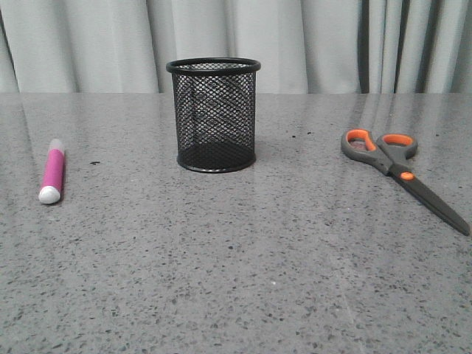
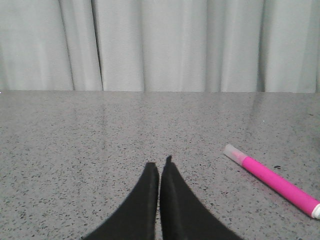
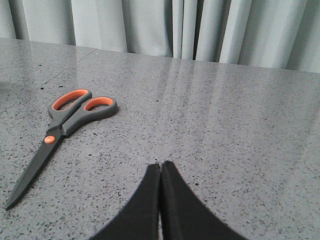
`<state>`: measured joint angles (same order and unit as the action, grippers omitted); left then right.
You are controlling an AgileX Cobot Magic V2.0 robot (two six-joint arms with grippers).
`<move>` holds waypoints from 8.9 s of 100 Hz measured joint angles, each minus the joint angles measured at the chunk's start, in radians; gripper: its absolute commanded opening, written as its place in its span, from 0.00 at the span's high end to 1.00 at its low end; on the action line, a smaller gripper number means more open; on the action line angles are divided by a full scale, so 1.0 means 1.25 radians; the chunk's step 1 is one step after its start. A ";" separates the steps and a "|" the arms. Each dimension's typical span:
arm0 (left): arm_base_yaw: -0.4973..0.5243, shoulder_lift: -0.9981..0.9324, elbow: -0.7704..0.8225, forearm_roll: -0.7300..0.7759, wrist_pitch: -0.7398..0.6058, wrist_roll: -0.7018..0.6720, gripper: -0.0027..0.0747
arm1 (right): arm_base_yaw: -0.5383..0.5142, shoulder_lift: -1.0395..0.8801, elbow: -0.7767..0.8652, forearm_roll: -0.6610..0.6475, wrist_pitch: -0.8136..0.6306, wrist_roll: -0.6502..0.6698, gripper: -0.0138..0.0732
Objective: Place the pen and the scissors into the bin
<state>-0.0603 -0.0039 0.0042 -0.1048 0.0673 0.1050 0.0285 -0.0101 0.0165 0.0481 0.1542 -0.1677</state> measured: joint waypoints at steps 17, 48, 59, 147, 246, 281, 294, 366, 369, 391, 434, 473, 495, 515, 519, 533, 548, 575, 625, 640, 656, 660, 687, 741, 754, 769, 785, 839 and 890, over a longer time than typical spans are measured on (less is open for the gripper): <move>0.000 0.000 0.000 -0.051 0.000 0.000 0.99 | 0.000 0.000 0.000 0.051 -0.003 0.000 0.92; 0.000 0.000 0.000 -0.460 -0.033 0.000 0.99 | 0.000 0.000 0.000 0.369 -0.065 0.000 0.92; 0.000 0.000 0.000 -0.592 -0.040 0.000 0.99 | 0.000 0.000 0.000 0.508 -0.069 0.000 0.92; 0.000 0.545 -0.519 -0.324 0.556 0.067 0.99 | 0.000 0.591 -0.507 0.369 0.435 -0.055 0.87; -0.159 1.085 -0.787 -0.257 0.640 0.130 0.56 | 0.000 0.634 -0.553 0.367 0.458 -0.076 0.43; -0.251 1.204 -0.898 0.001 0.653 -0.102 0.56 | 0.000 0.634 -0.553 0.367 0.458 -0.084 0.43; -0.262 1.241 -0.916 0.012 0.644 -0.122 0.56 | 0.000 0.634 -0.553 0.367 0.458 -0.088 0.43; -0.262 1.306 -0.939 0.084 0.636 -0.146 0.99 | 0.000 0.634 -0.553 0.367 0.458 -0.092 0.43; -0.262 1.306 -0.939 0.084 0.635 -0.146 0.99 | 0.000 0.634 -0.553 0.367 0.458 -0.092 0.43; -0.262 1.306 -0.939 0.084 0.630 -0.143 0.99 | 0.000 0.634 -0.553 0.367 0.458 -0.092 0.43; -0.321 1.080 -0.935 0.064 0.446 -0.110 0.99 | 0.000 0.634 -0.553 0.367 0.458 -0.092 0.43; -0.459 1.138 -0.935 0.048 0.061 -0.104 0.99 | 0.000 0.634 -0.553 0.367 0.458 -0.093 0.43; -0.486 1.225 -0.935 0.046 -0.032 -0.104 0.99 | 0.000 0.634 -0.553 0.367 0.462 -0.093 0.43; -0.487 1.268 -0.935 0.045 -0.027 -0.104 0.99 | 0.000 0.634 -0.553 0.367 0.464 -0.093 0.43; -0.487 1.272 -0.935 0.045 -0.024 -0.104 0.99 | 0.000 0.634 -0.553 0.367 0.464 -0.093 0.43; -0.487 1.273 -0.935 0.045 -0.010 -0.104 0.82 | 0.000 0.634 -0.553 0.367 0.464 -0.093 0.43; -0.487 1.273 -0.935 0.042 0.011 -0.104 0.47 | 0.000 0.634 -0.553 0.367 0.464 -0.093 0.43; -0.482 1.220 -0.935 0.024 0.032 -0.104 0.46 | 0.000 0.634 -0.553 0.367 0.462 -0.093 0.43; -0.252 0.918 -0.852 0.021 0.186 -0.104 0.48 | 0.000 0.715 -0.590 0.375 0.516 -0.143 0.43; -0.224 0.828 -0.764 0.021 0.164 -0.104 0.48 | 0.000 0.807 -0.660 0.375 0.553 -0.157 0.43; -0.220 0.769 -0.706 0.021 0.154 -0.104 0.48 | 0.051 0.897 -0.745 0.355 0.579 -0.164 0.43; -0.220 0.761 -0.698 0.021 0.154 -0.104 0.48 | 0.071 0.918 -0.763 0.331 0.581 -0.152 0.43; -0.220 0.740 -0.692 0.021 0.136 -0.104 0.48 | 0.223 1.081 -0.876 0.032 0.605 0.134 0.43; -0.220 0.740 -0.692 0.021 0.133 -0.104 0.48 | 0.257 1.303 -0.992 -0.060 0.611 0.246 0.43; -0.220 0.740 -0.692 0.021 0.131 -0.104 0.48 | 0.257 1.319 -0.992 -0.064 0.611 0.246 0.42; -0.220 0.740 -0.692 0.021 0.122 -0.104 0.48 | 0.257 1.334 -0.992 -0.064 0.606 0.246 0.42; -0.220 0.740 -0.692 0.021 0.121 -0.104 0.48 | 0.257 1.339 -0.994 -0.064 0.602 0.248 0.42; -0.220 0.740 -0.692 0.020 0.118 -0.104 0.48 | 0.257 1.344 -0.996 -0.058 0.609 0.268 0.40; -0.220 0.739 -0.692 0.020 0.117 -0.104 0.48 | 0.257 1.360 -1.012 -0.051 0.629 0.273 0.40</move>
<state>-0.3351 0.9194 -0.8612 -0.0804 0.2130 -0.0247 0.3495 1.6900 -1.2481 -0.0156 0.9409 0.1733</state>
